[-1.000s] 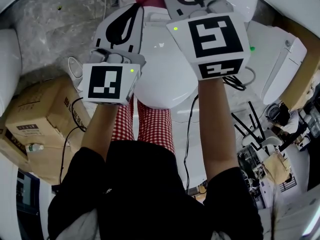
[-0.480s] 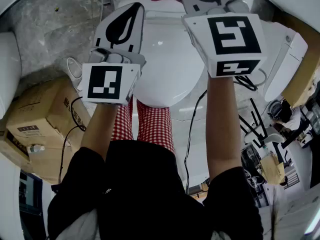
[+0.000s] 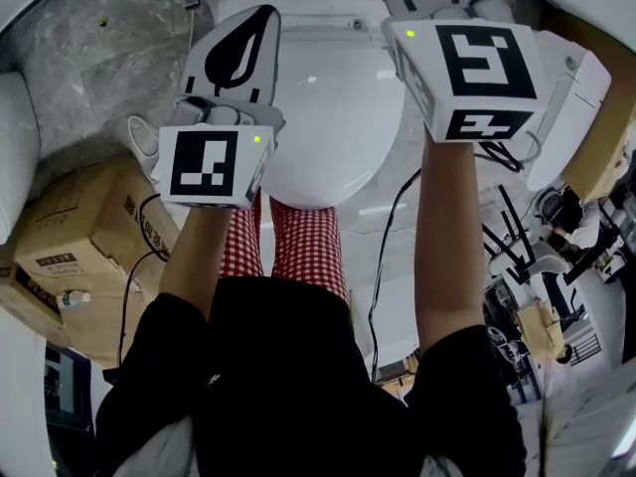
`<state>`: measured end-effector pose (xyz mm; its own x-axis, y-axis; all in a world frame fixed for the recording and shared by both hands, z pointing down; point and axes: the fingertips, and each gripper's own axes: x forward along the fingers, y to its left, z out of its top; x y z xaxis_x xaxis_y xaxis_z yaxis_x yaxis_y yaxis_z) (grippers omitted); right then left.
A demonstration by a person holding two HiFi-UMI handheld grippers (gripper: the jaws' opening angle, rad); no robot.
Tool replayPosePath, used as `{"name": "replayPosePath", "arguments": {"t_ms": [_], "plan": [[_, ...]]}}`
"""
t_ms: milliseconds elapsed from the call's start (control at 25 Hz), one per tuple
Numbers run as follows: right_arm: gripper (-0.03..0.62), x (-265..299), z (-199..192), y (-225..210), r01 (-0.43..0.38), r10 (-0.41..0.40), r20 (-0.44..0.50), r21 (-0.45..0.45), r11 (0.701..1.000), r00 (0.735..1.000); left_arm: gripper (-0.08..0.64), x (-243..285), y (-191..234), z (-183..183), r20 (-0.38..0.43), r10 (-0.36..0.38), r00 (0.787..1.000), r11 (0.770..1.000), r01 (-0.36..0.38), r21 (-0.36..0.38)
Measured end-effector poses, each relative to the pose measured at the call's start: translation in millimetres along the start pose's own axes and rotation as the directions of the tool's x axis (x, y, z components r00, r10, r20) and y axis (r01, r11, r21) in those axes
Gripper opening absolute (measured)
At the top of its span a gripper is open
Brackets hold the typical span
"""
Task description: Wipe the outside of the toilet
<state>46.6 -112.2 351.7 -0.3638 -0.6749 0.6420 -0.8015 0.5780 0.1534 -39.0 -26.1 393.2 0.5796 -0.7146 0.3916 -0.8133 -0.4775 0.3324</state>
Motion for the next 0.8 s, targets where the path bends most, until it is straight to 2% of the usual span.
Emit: {"name": "replayPosePath", "arguments": {"t_ms": [800], "plan": [[0.054, -22, -27, -47, 0.084, -0.085, -0.037, -0.015, 0.996, 0.996, 0.009, 10, -10, 3, -0.004, -0.02, 1.0, 1.0, 0.02, 0.009]]}}
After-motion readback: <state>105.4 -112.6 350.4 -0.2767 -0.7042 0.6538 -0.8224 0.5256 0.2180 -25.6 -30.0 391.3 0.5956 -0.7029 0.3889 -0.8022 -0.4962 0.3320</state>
